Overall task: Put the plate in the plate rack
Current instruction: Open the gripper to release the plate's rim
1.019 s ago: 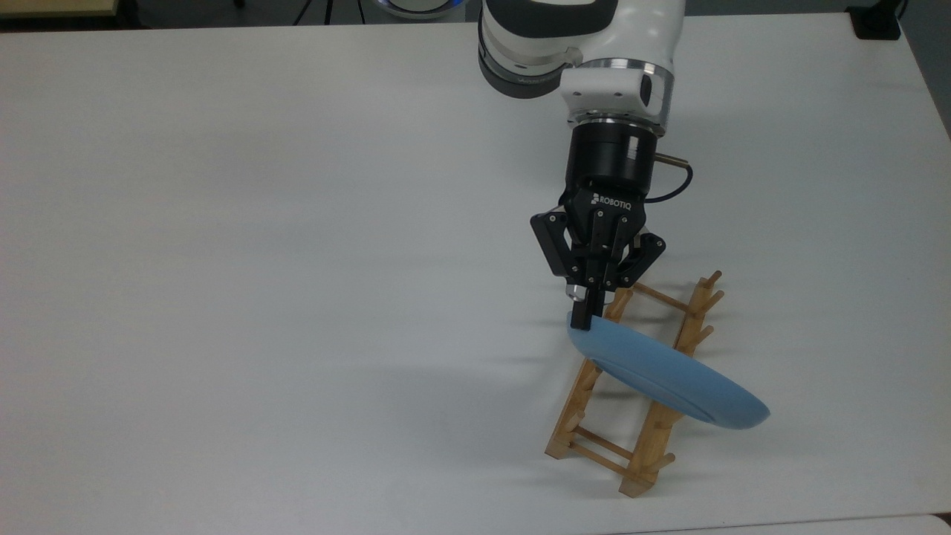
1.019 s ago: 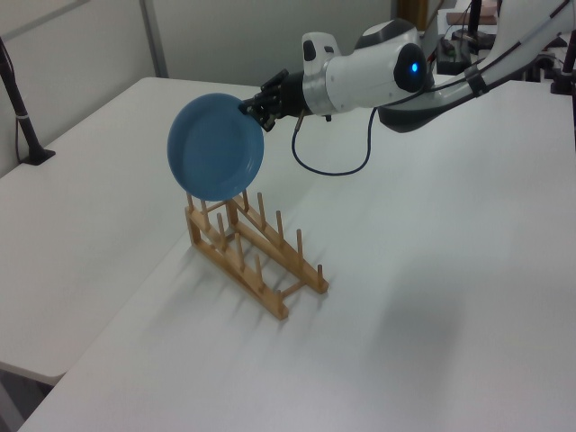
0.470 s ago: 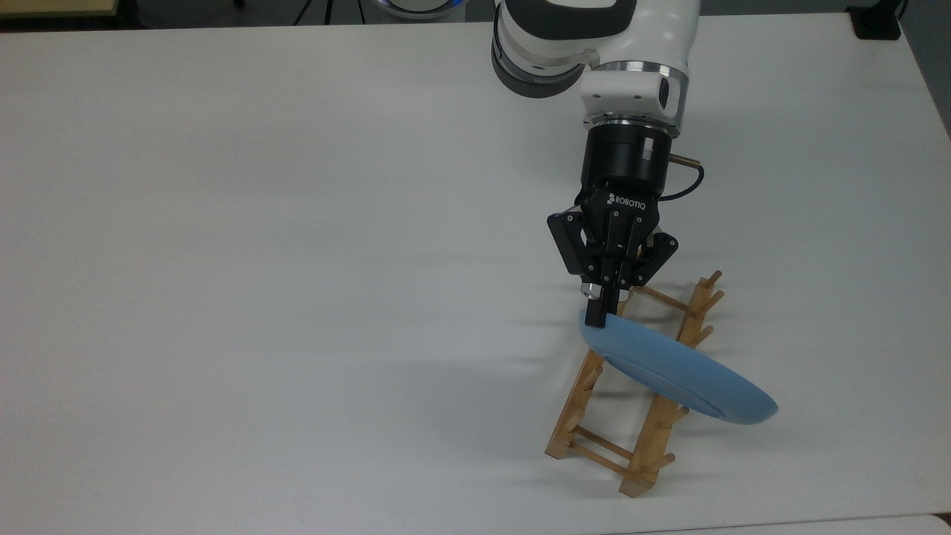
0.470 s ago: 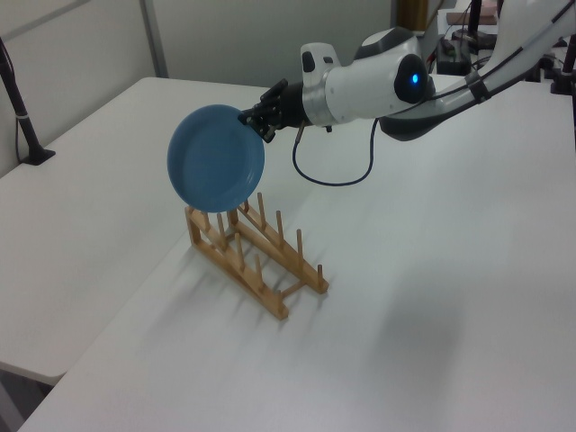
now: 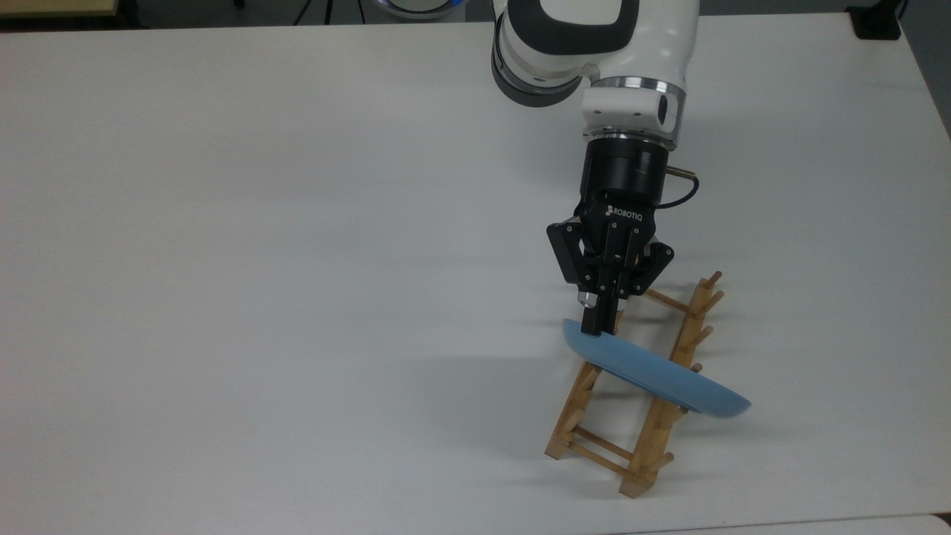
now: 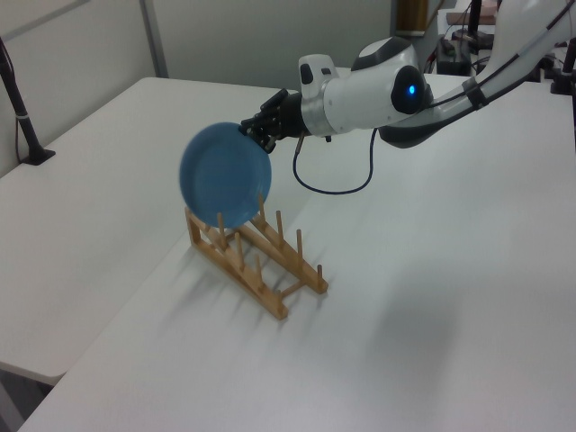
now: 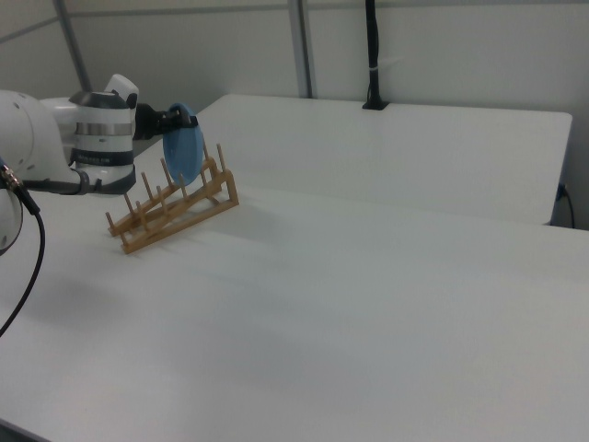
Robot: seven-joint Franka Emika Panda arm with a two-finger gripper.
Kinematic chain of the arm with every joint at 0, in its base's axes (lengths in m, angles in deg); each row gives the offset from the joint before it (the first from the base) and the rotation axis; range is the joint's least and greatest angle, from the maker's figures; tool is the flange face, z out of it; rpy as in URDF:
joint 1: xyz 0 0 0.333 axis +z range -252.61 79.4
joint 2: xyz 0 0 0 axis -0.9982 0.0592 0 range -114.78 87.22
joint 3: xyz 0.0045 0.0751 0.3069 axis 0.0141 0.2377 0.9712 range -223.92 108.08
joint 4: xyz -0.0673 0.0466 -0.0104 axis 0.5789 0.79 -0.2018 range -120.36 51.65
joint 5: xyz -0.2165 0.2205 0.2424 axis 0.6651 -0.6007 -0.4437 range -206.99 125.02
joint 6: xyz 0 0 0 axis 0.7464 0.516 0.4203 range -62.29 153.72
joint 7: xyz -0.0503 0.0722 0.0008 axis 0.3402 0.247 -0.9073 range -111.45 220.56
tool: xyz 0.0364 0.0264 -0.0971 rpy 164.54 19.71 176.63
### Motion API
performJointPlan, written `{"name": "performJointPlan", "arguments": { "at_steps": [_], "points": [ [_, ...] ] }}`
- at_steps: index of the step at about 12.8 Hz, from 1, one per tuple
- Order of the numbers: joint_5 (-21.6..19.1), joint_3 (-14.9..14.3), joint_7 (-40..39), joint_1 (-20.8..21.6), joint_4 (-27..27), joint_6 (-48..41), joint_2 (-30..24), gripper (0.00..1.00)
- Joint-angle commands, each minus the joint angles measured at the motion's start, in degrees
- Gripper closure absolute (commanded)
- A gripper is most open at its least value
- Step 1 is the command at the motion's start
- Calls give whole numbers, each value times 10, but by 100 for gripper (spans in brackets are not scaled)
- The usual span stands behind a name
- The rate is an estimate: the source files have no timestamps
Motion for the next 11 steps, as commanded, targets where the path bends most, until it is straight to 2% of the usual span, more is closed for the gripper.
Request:
{"name": "performJointPlan", "arguments": {
  "at_steps": [1,2,4,5,6,7,9,11],
  "points": [
    [19,0,21,1,-4,-16,-1,50],
    [19,1,21,0,-4,-16,0,44],
    [17,0,21,0,-4,-16,0,41],
    [16,1,21,-1,-4,-16,0,32],
    [18,1,20,0,-4,-16,0,3],
    [18,1,19,1,-4,-16,-1,0],
    [15,1,18,-2,-1,-16,-2,0],
    [-8,2,19,-3,0,-17,-13,0]
  ]
}}
